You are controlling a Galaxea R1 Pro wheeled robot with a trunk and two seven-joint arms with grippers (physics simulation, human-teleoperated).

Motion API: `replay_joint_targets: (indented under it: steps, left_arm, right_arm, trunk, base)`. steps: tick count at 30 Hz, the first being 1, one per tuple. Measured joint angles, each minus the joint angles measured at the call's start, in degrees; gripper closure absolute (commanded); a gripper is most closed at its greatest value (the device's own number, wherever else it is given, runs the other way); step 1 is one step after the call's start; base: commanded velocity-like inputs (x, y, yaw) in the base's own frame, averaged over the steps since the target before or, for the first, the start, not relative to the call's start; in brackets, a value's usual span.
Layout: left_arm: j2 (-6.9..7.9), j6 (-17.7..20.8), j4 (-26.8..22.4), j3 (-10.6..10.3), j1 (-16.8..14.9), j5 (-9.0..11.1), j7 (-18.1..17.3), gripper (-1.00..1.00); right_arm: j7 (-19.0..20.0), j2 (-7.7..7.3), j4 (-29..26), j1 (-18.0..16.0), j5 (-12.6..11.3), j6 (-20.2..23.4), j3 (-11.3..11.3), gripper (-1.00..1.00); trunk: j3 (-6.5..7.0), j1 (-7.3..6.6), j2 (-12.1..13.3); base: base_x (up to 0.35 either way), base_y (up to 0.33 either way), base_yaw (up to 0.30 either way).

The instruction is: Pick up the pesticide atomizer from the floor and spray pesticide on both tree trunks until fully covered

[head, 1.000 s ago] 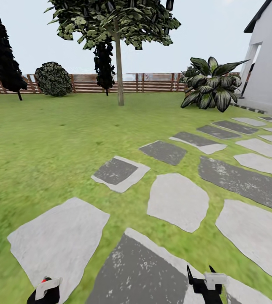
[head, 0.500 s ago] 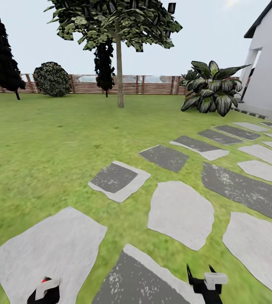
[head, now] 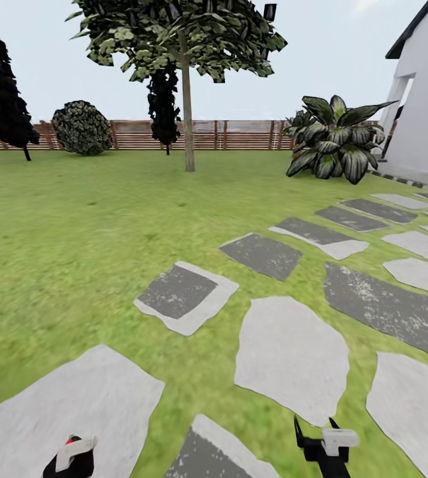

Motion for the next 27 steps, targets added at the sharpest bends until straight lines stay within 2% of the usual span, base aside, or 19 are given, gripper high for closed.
replay_joint_targets:
  steps: [9, 16, 27]
  left_arm:
    - [0.0, 0.03, 0.0, 0.0, 0.0, 0.02, 0.01, 1.0]
    - [-0.02, 0.0, -0.01, 0.0, 0.01, 0.02, 0.0, 1.0]
    - [-0.03, 0.0, 0.0, -0.01, 0.0, 0.04, -0.01, 1.0]
  right_arm:
    - [0.0, 0.0, 0.0, 0.0, 0.0, 0.0, -0.03, -1.0]
    - [0.0, 0.0, 0.01, -0.01, 0.0, 0.0, -0.03, -1.0]
    - [0.0, 0.0, 0.01, 0.0, 0.0, 0.0, -0.04, -1.0]
  trunk:
    - [0.0, 0.0, 0.0]
    - [0.0, 0.0, 0.0]
    - [0.0, 0.0, 0.0]
  base:
    - [0.339, 0.0, 0.003]
    - [0.339, 0.0, 0.159]
    - [0.339, 0.0, 0.019]
